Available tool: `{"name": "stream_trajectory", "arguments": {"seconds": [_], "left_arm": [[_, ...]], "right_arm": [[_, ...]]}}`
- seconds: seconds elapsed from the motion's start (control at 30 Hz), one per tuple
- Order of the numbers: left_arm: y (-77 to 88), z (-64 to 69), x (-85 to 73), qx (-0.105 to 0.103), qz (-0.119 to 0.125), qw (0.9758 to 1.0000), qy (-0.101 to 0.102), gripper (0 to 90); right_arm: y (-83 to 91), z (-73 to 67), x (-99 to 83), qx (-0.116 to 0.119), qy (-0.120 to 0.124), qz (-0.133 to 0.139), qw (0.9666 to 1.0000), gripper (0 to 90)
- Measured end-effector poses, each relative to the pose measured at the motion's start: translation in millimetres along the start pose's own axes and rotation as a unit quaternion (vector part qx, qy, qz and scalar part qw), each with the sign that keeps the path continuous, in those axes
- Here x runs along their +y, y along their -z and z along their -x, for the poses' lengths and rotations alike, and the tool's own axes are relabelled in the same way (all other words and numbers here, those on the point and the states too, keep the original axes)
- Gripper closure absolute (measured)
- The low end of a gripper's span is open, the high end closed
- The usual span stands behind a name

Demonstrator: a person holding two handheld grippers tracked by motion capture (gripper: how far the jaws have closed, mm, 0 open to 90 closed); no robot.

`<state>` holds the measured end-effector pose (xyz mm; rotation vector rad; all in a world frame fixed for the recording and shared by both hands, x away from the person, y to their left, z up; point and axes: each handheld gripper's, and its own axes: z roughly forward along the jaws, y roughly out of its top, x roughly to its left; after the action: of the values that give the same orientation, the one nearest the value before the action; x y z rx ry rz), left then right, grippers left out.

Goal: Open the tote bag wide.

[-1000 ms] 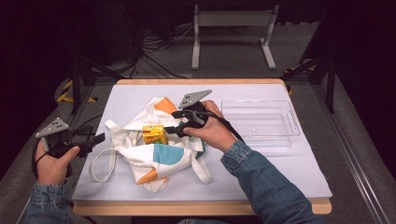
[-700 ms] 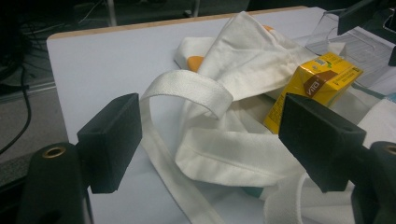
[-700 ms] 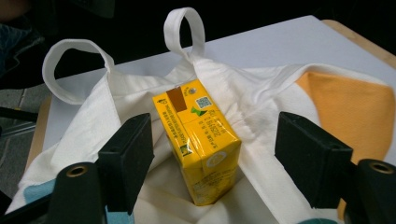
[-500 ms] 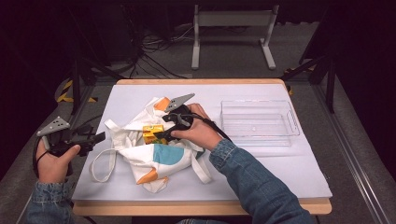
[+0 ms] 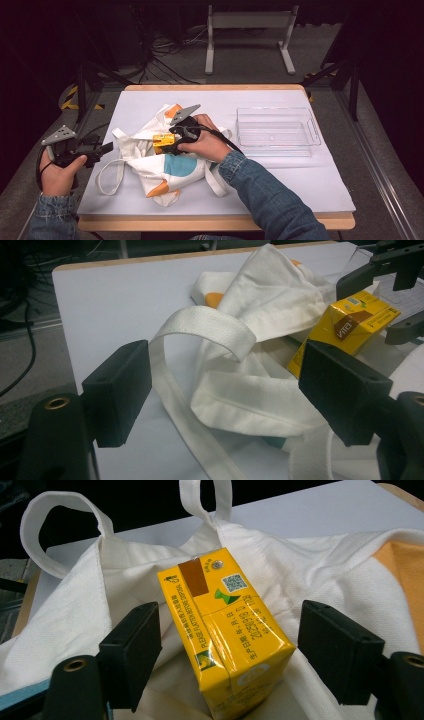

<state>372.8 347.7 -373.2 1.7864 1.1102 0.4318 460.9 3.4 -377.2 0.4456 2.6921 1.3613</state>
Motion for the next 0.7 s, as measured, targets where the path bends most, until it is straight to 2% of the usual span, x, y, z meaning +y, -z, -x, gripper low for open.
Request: {"name": "stream_trajectory", "arguments": {"seconds": [0.27, 0.4, 0.43, 0.7], "left_arm": [[0.2, -0.3, -0.8, 0.0, 0.0, 1.0, 0.001, 21.8], [0.6, -0.7, -1.0, 0.001, 0.001, 1.0, 0.003, 21.8], [0.4, -0.8, -1.1, 0.0, 0.001, 1.0, 0.004, 21.7], [-0.5, -1.6, -1.9, 0.0, 0.001, 1.0, 0.005, 21.5]], "right_arm": [[-10.1, -1.2, -1.8, 0.001, 0.011, -0.008, 0.9999, 27.9], [-11.4, -1.6, -2.0, 0.001, 0.019, -0.013, 0.9997, 33.1], [-10.7, -1.5, -1.8, -0.001, 0.029, -0.017, 0.9994, 38.9], [-8.1, -0.6, -1.1, 0.0, 0.052, -0.026, 0.9983, 45.6]]}}
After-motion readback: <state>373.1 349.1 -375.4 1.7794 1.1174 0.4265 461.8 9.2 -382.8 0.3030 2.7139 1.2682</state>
